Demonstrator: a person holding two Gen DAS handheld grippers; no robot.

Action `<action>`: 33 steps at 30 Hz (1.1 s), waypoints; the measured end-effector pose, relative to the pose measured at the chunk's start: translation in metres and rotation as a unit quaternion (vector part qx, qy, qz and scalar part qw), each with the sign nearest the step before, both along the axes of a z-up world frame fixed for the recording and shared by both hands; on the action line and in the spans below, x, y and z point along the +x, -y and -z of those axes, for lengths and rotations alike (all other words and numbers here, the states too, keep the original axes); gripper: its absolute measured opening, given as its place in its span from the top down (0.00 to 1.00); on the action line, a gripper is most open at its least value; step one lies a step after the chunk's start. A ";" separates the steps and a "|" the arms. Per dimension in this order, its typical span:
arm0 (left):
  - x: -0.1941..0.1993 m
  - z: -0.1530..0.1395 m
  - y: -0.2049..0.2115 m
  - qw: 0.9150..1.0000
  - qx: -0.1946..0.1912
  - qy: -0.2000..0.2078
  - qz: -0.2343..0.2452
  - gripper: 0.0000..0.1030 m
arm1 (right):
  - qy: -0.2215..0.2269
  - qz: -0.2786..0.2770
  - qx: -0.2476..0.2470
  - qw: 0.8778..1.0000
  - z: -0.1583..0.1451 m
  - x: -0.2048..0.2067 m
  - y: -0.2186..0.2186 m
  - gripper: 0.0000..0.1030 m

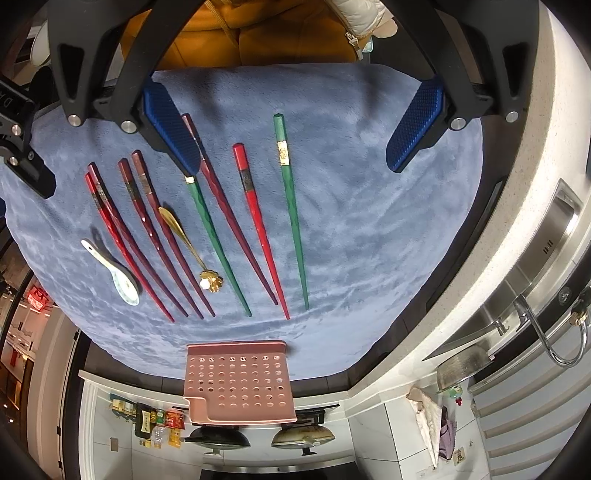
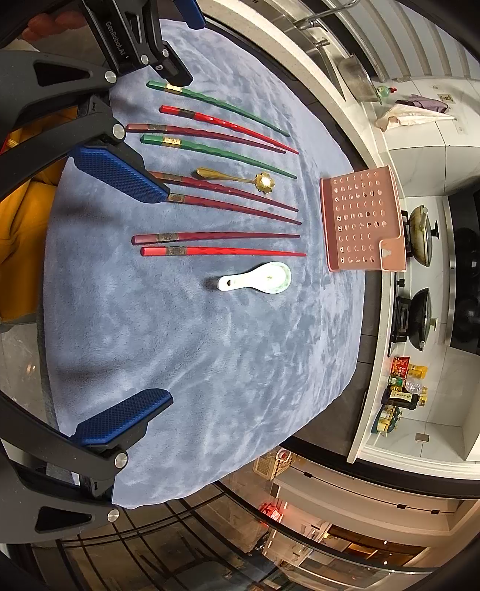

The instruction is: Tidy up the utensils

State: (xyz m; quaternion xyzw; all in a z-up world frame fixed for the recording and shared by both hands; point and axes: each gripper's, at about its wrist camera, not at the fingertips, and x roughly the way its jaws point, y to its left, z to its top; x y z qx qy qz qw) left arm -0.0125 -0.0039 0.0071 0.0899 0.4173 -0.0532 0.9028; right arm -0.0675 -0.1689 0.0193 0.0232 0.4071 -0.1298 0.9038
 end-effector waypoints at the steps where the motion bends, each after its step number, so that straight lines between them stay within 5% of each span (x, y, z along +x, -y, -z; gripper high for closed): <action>1: 0.001 0.000 0.000 1.000 -0.001 -0.001 0.000 0.07 | 0.001 -0.001 0.000 1.000 -0.001 0.000 0.000 0.06; 33: -0.010 -0.011 0.002 1.000 -0.001 0.002 0.004 0.07 | 0.014 -0.018 -0.007 1.000 -0.011 -0.007 -0.003 0.06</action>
